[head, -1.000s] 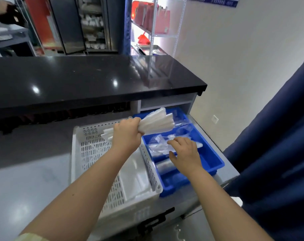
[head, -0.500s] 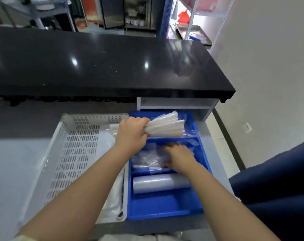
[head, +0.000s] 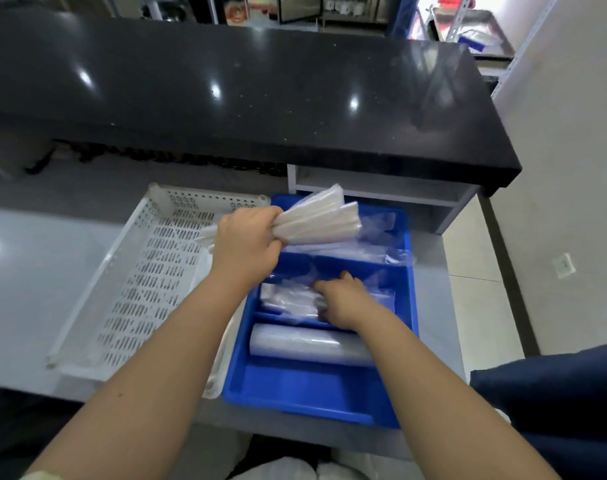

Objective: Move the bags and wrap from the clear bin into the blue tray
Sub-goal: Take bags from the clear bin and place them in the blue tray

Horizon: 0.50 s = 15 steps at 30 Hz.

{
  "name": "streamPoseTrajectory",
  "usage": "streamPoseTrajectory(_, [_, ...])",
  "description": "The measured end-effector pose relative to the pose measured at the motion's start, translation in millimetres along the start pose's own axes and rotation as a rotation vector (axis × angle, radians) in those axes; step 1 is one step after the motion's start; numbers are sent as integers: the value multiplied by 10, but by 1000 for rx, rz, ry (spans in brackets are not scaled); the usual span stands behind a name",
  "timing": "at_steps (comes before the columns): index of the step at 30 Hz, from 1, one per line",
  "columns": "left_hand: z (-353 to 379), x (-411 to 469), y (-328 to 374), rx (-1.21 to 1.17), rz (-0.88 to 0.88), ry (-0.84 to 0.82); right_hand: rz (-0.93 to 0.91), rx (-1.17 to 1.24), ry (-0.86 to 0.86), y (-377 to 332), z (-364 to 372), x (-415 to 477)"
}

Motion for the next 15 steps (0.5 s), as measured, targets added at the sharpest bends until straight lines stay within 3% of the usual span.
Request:
streamPoseTrajectory(3, [-33, -44, -16, -11, -21, -10, -31, 95, 17, 7, -30, -73])
streamPoseTrajectory(9, [-88, -29, 3, -56, -13, -24, -112, -85, 329, -27, -224, -354])
streamPoseTrajectory(15, [-68, 227, 259, -155, -3, -123, -125, -73, 504, 111, -679, -868])
Point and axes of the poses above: each hand's wrist, its own x-axis towards the middle knuckle, its own z-axis out of the palm, y = z × x, the point moved 1 cm from there along x, towards the middle knuckle, and after that the axes turned 8 degrees about z, right-handed, at the moved point
